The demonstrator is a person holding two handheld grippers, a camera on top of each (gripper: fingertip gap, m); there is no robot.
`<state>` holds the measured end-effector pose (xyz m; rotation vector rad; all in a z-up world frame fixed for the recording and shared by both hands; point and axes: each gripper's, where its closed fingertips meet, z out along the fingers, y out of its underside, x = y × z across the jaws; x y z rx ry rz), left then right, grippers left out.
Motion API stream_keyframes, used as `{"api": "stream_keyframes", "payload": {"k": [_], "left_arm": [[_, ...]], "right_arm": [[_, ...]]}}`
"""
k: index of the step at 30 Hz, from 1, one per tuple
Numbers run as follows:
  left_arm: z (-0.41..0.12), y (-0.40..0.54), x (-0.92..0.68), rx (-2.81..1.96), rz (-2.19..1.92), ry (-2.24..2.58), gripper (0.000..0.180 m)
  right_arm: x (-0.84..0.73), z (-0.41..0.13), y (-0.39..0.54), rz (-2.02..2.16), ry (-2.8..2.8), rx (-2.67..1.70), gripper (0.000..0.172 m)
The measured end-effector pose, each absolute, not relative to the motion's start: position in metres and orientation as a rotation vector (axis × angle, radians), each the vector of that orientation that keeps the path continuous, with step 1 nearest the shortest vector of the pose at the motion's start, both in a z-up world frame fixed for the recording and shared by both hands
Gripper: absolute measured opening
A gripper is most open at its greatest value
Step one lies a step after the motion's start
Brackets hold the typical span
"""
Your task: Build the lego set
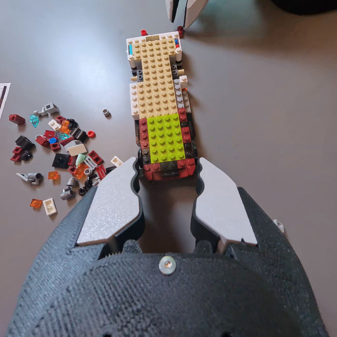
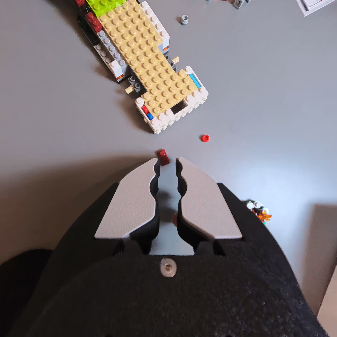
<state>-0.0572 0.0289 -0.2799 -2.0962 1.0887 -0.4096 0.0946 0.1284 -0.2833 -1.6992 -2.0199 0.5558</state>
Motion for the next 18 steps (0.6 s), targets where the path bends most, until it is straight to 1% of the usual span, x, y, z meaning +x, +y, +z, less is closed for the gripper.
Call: {"api": "stream_keyframes", "payload": {"k": [4,7,14,18], "left_arm": [[-0.280,0.030,-0.057,-2.083,-0.427,1.088,0.060],[-0.280,0.030,-0.057,-2.071,-0.435,1.087,0.060],[-0.280,0.030,-0.057,-2.059,-0.466,1.082,0.060],[-0.280,0.029,-0.057,-2.059,-0.475,1.088,0.064]], "right_arm": [[0.091,-0.288,0.126,0.579,-2.106,-1.708,0.015],[0.091,-0.288,0.123,0.583,-2.145,-1.709,0.009],[0.091,-0.288,0.122,0.594,-2.132,-1.719,0.008],[0.094,-0.286,0.118,0.577,-2.142,-1.697,0.008]]}}
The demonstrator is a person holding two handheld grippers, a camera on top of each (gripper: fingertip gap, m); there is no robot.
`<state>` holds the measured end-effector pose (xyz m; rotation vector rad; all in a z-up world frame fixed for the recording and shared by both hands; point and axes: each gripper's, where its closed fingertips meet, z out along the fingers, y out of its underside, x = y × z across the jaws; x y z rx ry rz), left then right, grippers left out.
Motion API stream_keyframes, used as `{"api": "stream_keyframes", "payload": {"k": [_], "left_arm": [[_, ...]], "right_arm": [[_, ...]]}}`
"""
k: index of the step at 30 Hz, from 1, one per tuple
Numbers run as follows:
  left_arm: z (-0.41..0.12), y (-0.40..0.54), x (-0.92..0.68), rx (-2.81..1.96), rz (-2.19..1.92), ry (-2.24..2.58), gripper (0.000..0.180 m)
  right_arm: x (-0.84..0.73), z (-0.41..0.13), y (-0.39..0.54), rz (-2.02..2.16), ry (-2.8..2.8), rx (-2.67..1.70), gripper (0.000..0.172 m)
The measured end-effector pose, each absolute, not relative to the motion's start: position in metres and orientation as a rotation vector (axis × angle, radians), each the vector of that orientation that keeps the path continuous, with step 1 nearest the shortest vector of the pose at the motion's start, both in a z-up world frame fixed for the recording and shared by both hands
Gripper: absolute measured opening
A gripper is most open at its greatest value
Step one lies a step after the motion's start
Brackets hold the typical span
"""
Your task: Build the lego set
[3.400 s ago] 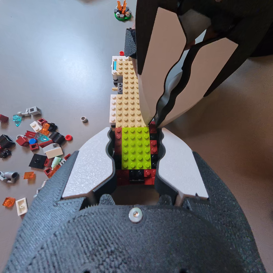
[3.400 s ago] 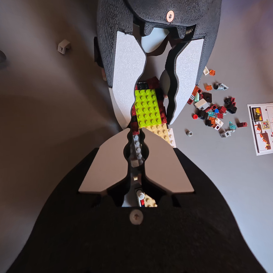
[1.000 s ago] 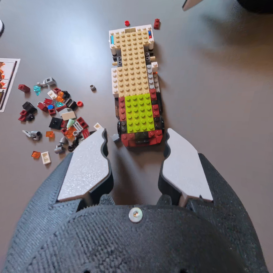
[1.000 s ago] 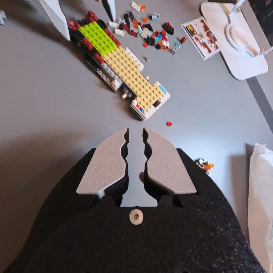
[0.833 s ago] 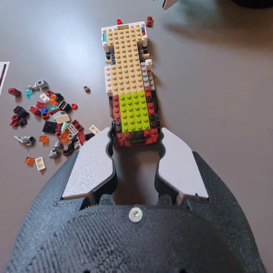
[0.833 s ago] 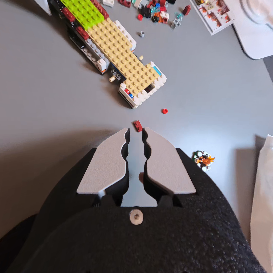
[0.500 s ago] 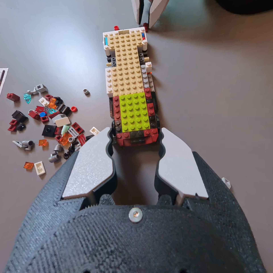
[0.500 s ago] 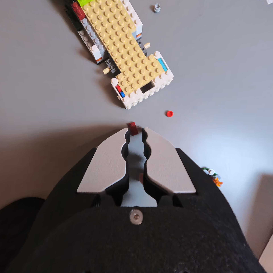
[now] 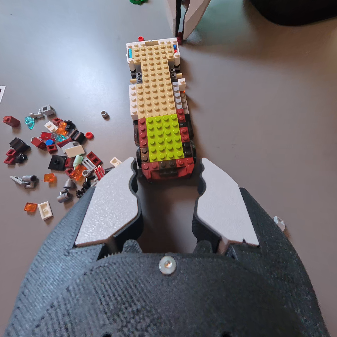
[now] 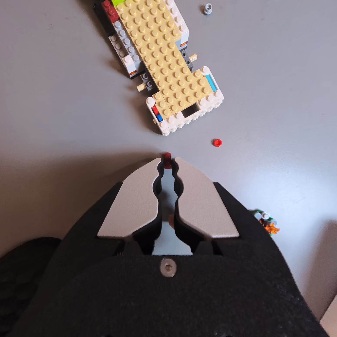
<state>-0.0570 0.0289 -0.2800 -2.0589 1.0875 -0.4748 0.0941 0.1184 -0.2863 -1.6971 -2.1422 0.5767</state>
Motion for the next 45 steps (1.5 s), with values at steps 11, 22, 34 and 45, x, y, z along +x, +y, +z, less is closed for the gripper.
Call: {"api": "stream_keyframes", "payload": {"k": [11,22,34,45], "left_arm": [[-0.281,0.030,-0.054,-2.038,-0.476,1.086,0.060],[-0.280,0.027,-0.047,-2.008,-0.490,1.097,0.060],[-0.281,0.028,-0.046,-2.003,-0.507,1.099,0.060],[-0.281,0.033,-0.048,-2.018,-0.485,1.063,0.060]], "right_arm": [[0.049,-0.236,0.071,0.700,-2.147,-1.446,0.008],[-0.017,-0.237,0.034,0.773,-2.237,-1.250,0.008],[-0.016,-0.243,0.050,0.774,-2.166,-1.263,0.008],[-0.009,-0.244,0.064,0.735,-2.134,-1.270,0.008]]}}
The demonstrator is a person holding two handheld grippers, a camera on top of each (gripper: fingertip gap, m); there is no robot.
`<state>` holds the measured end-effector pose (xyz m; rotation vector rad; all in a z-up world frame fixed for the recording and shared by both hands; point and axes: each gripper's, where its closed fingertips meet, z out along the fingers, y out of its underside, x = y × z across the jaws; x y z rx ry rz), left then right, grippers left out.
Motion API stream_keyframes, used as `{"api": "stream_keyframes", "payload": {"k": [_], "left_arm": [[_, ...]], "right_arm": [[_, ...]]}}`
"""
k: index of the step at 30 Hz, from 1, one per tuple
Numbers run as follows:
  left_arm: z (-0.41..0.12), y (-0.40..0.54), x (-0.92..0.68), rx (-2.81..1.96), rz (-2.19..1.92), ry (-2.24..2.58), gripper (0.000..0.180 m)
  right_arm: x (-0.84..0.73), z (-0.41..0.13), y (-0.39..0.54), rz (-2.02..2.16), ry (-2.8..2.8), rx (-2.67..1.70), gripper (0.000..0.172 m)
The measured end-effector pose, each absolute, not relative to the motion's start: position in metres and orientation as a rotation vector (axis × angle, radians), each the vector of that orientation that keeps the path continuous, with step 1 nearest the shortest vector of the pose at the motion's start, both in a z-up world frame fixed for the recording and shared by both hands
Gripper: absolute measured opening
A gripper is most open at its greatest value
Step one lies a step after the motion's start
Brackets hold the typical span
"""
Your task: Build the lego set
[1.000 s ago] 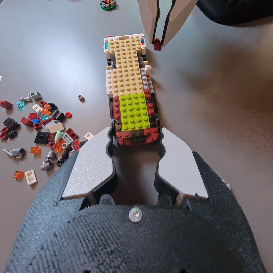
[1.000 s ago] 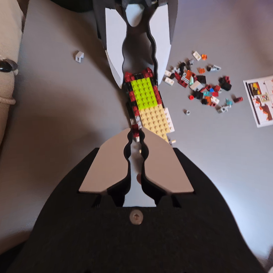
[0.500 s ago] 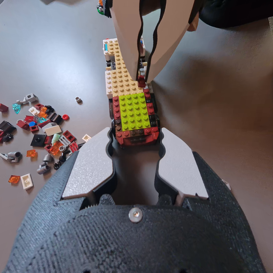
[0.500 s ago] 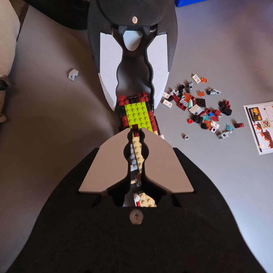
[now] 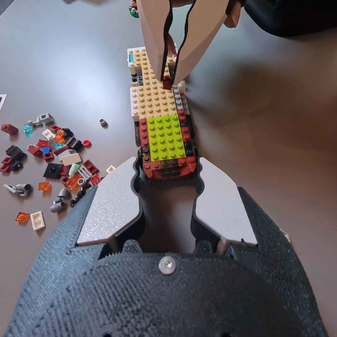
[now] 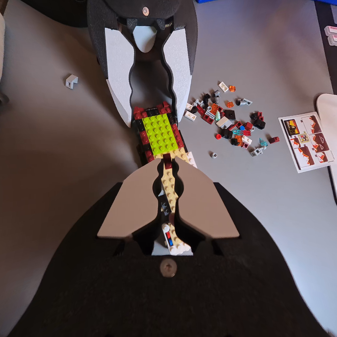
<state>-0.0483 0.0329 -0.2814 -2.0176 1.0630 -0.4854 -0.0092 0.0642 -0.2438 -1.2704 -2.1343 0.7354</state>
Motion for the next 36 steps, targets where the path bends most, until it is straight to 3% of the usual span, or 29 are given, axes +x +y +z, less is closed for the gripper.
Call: {"api": "stream_keyframes", "payload": {"k": [13,23,28,31,36], "left_arm": [[-0.282,0.041,-0.055,-2.053,-0.448,0.979,0.060],[-0.282,0.044,-0.055,-2.082,-0.418,0.927,0.060],[-0.283,0.042,-0.055,-2.078,-0.378,0.956,0.060],[-0.282,0.038,-0.050,-2.084,-0.408,0.966,0.062],[-0.278,0.020,-0.030,-2.068,-0.587,1.029,0.059]], "right_arm": [[0.045,-0.234,0.106,0.586,-2.147,-1.467,0.008],[0.105,-0.282,0.127,0.432,-2.180,-1.774,0.009],[0.104,-0.288,0.127,0.448,-2.180,-1.793,0.024],[0.087,-0.250,0.143,0.488,-2.036,-1.664,0.028],[0.035,-0.134,0.228,0.472,-1.532,-1.389,0.035]]}}
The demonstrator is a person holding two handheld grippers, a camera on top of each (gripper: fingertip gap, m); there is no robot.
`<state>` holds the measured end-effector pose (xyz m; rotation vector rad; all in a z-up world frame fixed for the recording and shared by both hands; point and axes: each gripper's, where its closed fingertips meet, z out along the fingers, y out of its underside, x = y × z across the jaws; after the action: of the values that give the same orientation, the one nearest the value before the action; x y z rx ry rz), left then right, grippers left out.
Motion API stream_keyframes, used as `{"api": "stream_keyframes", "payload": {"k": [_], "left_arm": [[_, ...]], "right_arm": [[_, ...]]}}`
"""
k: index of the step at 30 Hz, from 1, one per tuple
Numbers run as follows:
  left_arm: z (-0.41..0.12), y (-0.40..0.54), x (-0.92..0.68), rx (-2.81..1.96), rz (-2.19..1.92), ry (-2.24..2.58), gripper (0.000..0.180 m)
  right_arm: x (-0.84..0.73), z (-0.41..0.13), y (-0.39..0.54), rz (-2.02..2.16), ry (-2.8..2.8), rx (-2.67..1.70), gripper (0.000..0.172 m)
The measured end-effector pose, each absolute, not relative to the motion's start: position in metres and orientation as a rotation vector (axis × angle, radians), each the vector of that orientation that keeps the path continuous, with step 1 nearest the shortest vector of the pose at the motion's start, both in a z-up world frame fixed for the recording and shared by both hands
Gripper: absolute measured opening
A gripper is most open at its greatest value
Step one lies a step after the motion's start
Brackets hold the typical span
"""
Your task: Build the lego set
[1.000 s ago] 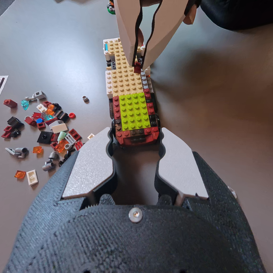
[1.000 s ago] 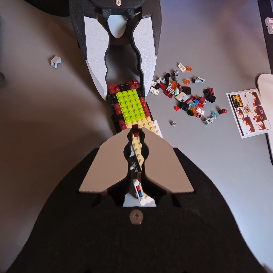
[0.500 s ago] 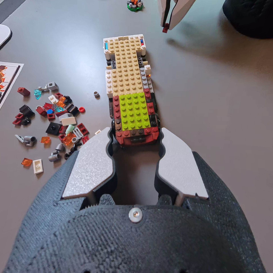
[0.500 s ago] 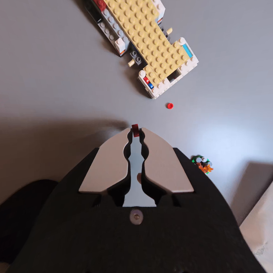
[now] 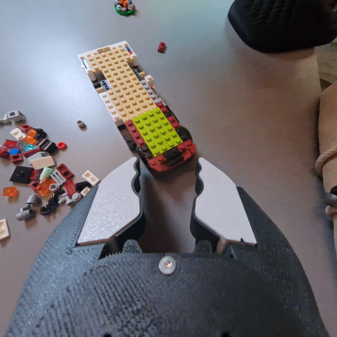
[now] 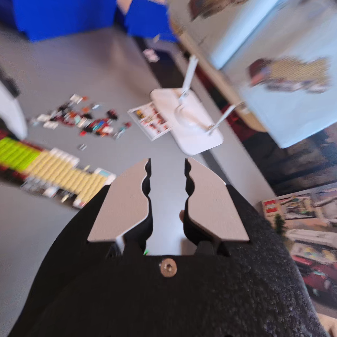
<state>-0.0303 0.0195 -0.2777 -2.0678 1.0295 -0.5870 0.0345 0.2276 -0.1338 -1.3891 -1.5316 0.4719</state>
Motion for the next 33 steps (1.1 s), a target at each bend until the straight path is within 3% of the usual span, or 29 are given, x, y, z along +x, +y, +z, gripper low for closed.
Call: {"api": "stream_keyframes", "payload": {"k": [4,9,13,20,31,33], "left_arm": [[-0.266,0.014,-0.027,-2.016,-0.694,1.029,0.054],[-0.256,0.024,-0.035,-1.966,-0.678,0.968,0.053],[-0.258,0.031,-0.042,-1.957,-0.621,0.960,0.049],[-0.261,0.036,-0.047,-1.952,-0.613,0.947,0.043],[-0.262,0.038,-0.048,-1.951,-0.605,0.937,0.039],[-0.262,0.038,-0.048,-1.953,-0.604,0.933,0.039]], "right_arm": [[-0.005,-0.082,0.312,0.474,-1.214,-1.349,0.053],[-0.042,-0.057,0.400,0.386,-1.019,-1.344,0.074],[-0.055,-0.044,0.441,0.373,-0.903,-1.357,0.081],[-0.062,-0.050,0.442,0.419,-0.857,-1.294,0.076],[-0.060,-0.051,0.423,0.431,-0.916,-1.247,0.035],[-0.057,-0.051,0.425,0.404,-0.910,-1.258,0.040]]}}
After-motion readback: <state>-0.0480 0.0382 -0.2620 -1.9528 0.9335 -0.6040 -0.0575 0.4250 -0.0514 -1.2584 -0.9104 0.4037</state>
